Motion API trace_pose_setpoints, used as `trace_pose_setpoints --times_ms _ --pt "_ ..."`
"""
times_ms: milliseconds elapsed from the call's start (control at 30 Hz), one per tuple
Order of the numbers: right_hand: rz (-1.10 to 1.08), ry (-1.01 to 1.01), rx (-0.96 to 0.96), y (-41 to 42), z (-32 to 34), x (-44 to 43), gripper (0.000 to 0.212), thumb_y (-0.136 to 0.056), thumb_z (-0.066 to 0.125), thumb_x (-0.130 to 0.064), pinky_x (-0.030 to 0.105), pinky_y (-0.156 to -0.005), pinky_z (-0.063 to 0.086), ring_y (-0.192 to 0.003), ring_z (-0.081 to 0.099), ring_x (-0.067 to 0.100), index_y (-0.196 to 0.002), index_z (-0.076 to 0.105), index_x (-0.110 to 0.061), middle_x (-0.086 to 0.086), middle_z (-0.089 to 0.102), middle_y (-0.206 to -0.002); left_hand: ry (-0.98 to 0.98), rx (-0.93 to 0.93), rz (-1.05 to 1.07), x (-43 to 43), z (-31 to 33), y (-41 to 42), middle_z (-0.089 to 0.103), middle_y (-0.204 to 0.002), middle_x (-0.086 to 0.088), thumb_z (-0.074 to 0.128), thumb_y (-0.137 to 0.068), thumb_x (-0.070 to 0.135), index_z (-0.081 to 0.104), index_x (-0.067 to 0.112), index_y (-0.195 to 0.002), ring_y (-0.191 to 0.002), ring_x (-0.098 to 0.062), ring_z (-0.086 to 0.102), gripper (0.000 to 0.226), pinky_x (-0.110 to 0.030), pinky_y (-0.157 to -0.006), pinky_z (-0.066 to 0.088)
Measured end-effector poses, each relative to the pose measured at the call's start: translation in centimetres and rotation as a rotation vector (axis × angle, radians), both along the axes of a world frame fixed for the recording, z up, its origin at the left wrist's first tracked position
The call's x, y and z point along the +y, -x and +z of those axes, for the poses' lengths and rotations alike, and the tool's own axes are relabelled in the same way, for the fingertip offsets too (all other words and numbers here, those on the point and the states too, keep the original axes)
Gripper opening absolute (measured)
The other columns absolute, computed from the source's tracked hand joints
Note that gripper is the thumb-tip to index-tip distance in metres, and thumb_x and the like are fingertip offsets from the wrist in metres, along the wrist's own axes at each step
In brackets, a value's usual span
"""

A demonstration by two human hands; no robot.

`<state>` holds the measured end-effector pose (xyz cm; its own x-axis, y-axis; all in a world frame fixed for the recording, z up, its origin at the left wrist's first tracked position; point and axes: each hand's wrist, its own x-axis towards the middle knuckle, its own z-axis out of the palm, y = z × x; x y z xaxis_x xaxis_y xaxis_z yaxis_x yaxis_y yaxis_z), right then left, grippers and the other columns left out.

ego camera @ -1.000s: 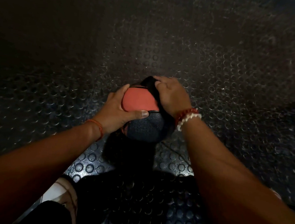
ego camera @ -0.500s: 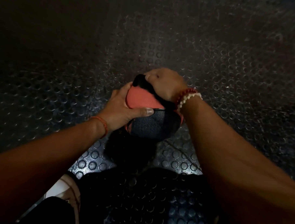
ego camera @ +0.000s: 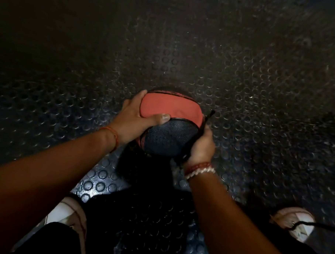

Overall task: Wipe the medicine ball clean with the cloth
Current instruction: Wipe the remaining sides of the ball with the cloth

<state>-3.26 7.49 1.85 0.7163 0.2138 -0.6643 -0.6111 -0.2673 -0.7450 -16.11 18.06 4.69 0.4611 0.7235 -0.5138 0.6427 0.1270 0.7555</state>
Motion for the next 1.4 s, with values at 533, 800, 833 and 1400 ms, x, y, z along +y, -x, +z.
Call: trace_pose_setpoints --times_ms 533,800,833,1400 --pt "0.834 0.225 -1.337 6.8 -3.4 -4.5 0.056 -0.093 0.042 -0.032 0.067 -0.112 0.012 -0.147 -0.005 0.039 -0.146 0.027 -0.030 0.009 0.013 -0.158 0.094 -0.019 0.097 1.6 -1.3 -0.3 0.033 -0.148 0.003 0.065 -0.046 0.085 0.033 0.046 -0.143 -0.127 -0.024 0.047 0.109 -0.053 -0.103 0.044" --pt "0.551 0.023 -0.977 4.0 -1.8 -3.1 0.056 -0.093 0.036 -0.033 0.038 -0.121 0.006 -0.150 0.003 0.026 -0.148 0.032 -0.026 0.003 0.015 -0.160 -0.138 -0.014 -0.111 1.9 -0.3 -2.9 0.018 -0.152 -0.005 0.066 -0.056 0.073 0.026 0.043 -0.150 -0.143 -0.021 0.026 0.107 -0.023 -0.113 0.018" --pt "0.509 -0.001 -0.897 3.1 -1.4 -2.9 0.056 -0.091 0.034 -0.034 0.035 -0.121 0.008 -0.149 0.007 0.022 -0.146 0.034 -0.027 0.004 0.018 -0.160 -0.170 -0.015 -0.148 1.8 -0.2 -3.3 0.019 -0.152 -0.004 0.062 -0.052 0.076 0.029 0.044 -0.149 -0.144 -0.023 0.025 0.108 -0.025 -0.116 0.017" --pt "0.252 0.088 -0.585 0.6 0.5 -1.8 0.056 -0.089 0.035 -0.036 0.020 -0.114 0.016 -0.141 0.029 0.015 -0.143 0.044 -0.024 0.004 0.035 -0.153 -0.420 -0.139 -0.118 -1.6 -1.7 -3.5 0.033 -0.128 0.009 0.062 -0.056 0.072 0.047 0.035 -0.138 -0.129 -0.014 0.042 0.091 -0.031 -0.115 0.033"
